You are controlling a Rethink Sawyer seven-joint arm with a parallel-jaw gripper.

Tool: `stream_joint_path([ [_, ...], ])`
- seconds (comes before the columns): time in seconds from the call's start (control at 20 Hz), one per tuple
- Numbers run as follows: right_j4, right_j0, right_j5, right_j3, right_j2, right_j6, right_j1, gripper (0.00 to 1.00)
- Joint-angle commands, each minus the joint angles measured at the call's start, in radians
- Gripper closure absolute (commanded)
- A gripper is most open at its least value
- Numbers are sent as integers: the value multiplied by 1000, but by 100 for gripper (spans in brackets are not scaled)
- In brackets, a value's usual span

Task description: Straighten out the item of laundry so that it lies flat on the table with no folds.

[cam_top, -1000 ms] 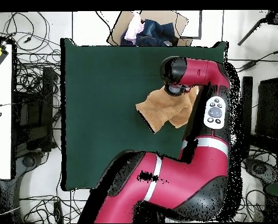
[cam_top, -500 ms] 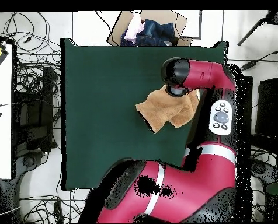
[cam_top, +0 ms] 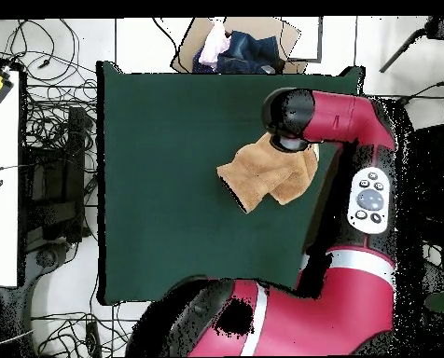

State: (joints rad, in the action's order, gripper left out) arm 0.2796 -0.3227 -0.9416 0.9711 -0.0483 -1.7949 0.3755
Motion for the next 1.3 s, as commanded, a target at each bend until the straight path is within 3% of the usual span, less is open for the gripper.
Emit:
stream_joint_path([
  [0.05, 42, 26, -224, 153, 49, 227, 68, 0],
  [0.35, 61, 26, -224, 211, 47, 230, 119, 0],
  [0.6, 135, 59, -383, 166, 26, 305, 93, 0],
  [1.3, 163, 58, -396, 131, 63, 253, 56, 0],
])
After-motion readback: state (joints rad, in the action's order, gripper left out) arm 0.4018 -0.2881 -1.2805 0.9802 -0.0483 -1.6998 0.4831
